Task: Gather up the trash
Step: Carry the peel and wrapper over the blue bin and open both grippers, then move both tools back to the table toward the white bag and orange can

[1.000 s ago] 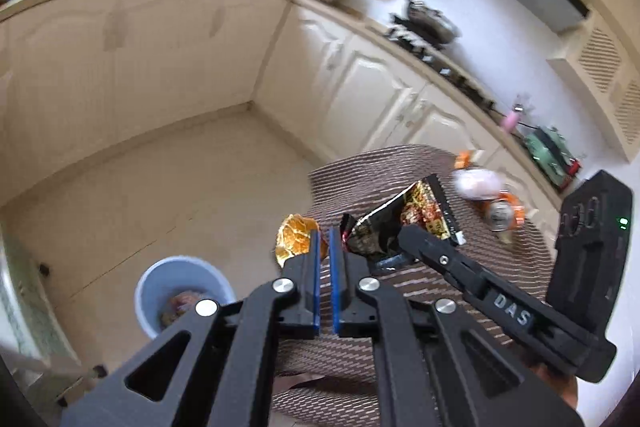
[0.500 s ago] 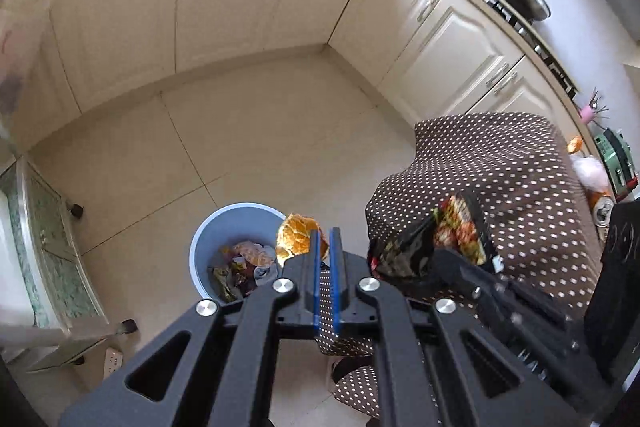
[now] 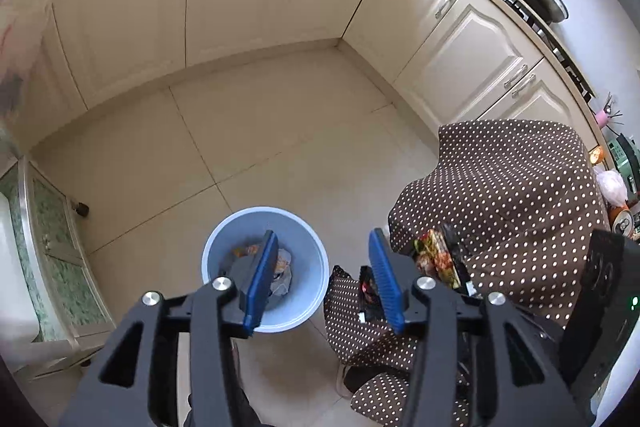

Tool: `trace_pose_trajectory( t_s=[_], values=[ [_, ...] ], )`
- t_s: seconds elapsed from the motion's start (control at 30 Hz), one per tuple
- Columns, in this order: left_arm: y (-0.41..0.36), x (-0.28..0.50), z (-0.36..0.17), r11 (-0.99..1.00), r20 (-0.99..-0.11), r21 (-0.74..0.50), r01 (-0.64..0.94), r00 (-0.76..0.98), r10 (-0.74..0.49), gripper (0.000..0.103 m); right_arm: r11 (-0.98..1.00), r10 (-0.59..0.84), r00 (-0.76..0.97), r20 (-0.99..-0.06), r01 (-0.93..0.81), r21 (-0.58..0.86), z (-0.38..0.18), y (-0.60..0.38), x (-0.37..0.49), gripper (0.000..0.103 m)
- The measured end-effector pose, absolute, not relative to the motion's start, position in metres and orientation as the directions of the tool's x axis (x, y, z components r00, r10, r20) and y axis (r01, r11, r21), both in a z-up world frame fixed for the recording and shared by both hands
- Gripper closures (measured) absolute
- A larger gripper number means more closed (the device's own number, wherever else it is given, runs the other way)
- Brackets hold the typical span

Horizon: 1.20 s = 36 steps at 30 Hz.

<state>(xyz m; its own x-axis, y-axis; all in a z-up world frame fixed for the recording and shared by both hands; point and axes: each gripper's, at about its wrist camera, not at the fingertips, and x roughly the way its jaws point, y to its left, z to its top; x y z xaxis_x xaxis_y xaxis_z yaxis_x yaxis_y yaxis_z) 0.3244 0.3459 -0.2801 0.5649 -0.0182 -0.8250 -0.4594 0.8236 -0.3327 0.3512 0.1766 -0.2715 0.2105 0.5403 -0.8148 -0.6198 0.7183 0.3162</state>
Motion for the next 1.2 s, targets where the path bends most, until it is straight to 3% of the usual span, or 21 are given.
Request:
trace_pose_trajectory(
  t_s=[0.33,0.43,0.5,0.57,0.7,1.03,1.1,1.2],
  values=[
    [0.35,0.298,-0.27,0.805,-0.813,-0.34,-0.487,0.582,0.009,0.057,0.691,0.561,0.223,-0.797,-0.656,0.303,-0.26,0.198,0.347,0.102],
    [0.353,0.287,-0.262,0.797,-0.801,-0.349,-0.494,0.598,0.02,0.057,0.68,0.588,0.226,-0.776,-0.658,0.323,-0.256,0.205,0.35,0.097],
    [0.353,0.282,-0.255,0.795,-0.795,-0.351,-0.494,0.607,0.026,0.057,0.688,0.581,0.246,-0.776,-0.657,0.308,-0.254,0.207,0.352,0.086],
    [0.35,0.278,-0.249,0.8,-0.79,-0.348,-0.489,0.612,0.03,0.057,0.691,0.578,0.261,-0.773,-0.66,0.293,-0.248,0.205,0.35,0.084],
    [0.338,0.271,-0.233,0.817,-0.767,-0.355,-0.455,0.641,0.024,0.057,0.717,0.556,0.336,-0.76,-0.657,0.235,-0.226,0.188,0.34,0.054],
    [0.283,0.262,-0.177,0.874,-0.689,-0.351,-0.336,0.725,0.001,0.053,0.771,0.545,0.506,-0.669,-0.616,0.162,-0.154,0.113,0.313,0.04],
    [0.265,0.259,-0.163,0.893,-0.67,-0.342,-0.294,0.743,-0.012,0.053,0.776,0.55,0.537,-0.64,-0.611,0.154,-0.136,0.093,0.304,0.029],
    [0.244,0.256,-0.147,0.909,-0.649,-0.329,-0.256,0.761,-0.021,0.05,0.782,0.566,0.573,-0.593,-0.602,0.164,-0.116,0.065,0.297,0.026]
  ],
)
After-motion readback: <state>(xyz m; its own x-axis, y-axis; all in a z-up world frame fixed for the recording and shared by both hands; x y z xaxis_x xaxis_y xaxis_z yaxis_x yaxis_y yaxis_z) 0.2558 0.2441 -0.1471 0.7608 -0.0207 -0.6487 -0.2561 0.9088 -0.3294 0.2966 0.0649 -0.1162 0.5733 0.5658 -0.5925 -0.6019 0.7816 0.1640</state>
